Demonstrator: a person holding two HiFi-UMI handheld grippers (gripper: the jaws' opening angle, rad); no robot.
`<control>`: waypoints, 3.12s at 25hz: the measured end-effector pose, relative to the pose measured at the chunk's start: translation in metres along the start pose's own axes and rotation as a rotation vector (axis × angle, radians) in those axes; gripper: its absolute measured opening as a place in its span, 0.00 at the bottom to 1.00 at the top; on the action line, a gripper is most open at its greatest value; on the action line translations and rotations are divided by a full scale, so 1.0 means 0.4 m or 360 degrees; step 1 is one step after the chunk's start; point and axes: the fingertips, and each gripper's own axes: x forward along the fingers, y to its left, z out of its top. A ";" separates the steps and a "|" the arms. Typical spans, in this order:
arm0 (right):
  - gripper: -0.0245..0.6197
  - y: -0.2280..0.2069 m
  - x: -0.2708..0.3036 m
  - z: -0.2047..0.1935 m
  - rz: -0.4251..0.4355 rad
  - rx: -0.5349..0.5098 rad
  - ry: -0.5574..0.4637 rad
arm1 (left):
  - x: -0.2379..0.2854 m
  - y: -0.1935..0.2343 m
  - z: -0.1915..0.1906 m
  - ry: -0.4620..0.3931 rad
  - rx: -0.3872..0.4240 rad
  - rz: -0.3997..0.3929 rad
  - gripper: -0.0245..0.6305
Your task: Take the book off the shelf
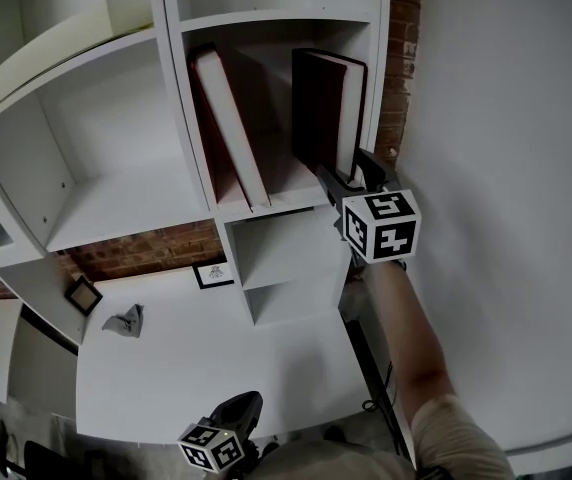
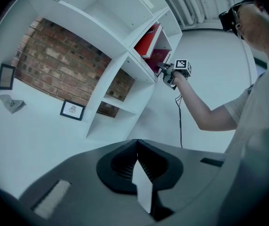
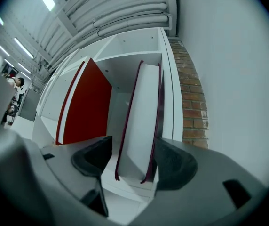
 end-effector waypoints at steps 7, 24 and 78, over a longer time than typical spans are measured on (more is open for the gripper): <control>0.38 0.003 0.007 0.003 -0.0023 -0.0010 -0.0012 | -0.012 0.016 0.009 0.0002 0.0013 0.0023 0.04; 0.40 0.010 0.045 -0.001 -0.0071 -0.0044 -0.0042 | 0.002 0.010 0.025 0.0057 0.0105 0.0033 0.04; 0.36 0.103 -0.129 0.087 -0.0128 0.0146 -0.0153 | -0.158 0.086 0.025 -0.0013 0.0081 -0.0086 0.04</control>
